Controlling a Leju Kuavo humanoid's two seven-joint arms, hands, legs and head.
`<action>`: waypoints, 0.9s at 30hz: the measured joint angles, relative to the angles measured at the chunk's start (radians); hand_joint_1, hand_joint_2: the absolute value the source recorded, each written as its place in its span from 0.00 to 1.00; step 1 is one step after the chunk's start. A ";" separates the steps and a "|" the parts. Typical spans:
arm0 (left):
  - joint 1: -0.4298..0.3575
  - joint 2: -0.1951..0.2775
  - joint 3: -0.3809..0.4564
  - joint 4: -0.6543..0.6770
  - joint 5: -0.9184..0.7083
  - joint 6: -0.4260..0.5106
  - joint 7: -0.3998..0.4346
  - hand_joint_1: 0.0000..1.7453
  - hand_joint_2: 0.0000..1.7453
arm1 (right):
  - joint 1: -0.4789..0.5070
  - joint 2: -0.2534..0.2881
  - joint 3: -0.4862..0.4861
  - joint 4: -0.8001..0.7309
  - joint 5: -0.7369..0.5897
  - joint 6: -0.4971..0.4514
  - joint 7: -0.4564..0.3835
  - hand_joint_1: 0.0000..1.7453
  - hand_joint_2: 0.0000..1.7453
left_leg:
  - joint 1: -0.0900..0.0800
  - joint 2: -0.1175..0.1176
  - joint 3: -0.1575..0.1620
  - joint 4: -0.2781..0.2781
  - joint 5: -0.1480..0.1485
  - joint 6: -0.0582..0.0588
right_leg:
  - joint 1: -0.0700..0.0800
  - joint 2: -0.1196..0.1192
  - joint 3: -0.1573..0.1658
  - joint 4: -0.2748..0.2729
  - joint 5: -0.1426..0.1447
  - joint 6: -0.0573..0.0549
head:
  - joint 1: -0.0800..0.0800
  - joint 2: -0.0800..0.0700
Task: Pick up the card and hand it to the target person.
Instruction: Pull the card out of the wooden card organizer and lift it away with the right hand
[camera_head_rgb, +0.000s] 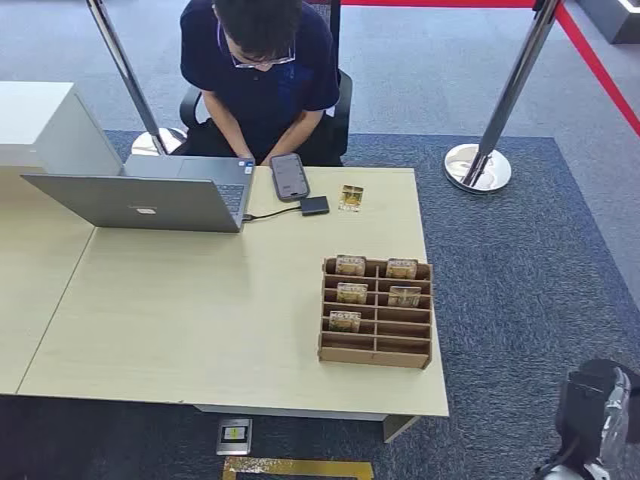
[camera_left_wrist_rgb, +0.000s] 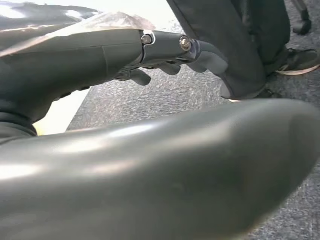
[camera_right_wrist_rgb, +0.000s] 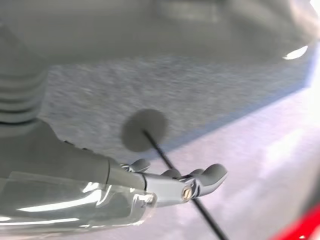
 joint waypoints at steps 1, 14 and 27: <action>0.000 0.000 0.000 0.000 -0.001 0.000 0.000 0.00 0.00 | 0.002 0.001 0.011 -0.012 0.002 -0.002 0.000 0.00 1.00 | 0.000 0.000 0.000 0.000 0.000 0.000 | 0.000 0.000 0.000 0.000 0.000 0.000 | 0.000 0.000; -0.002 -0.009 0.000 0.001 -0.026 0.000 0.000 0.00 0.00 | 0.016 0.022 0.357 -0.259 0.190 -0.059 0.089 0.82 1.00 | 0.000 0.000 0.000 0.000 0.000 0.000 | 0.000 0.000 0.000 0.001 0.000 0.000 | 0.000 0.000; -0.004 -0.010 -0.001 0.001 -0.051 0.002 0.014 0.00 0.00 | 0.006 0.030 0.626 -0.395 0.433 -0.094 0.242 0.76 1.00 | 0.000 0.000 0.000 0.000 0.000 0.000 | 0.000 0.000 0.000 0.001 0.000 0.000 | 0.000 0.000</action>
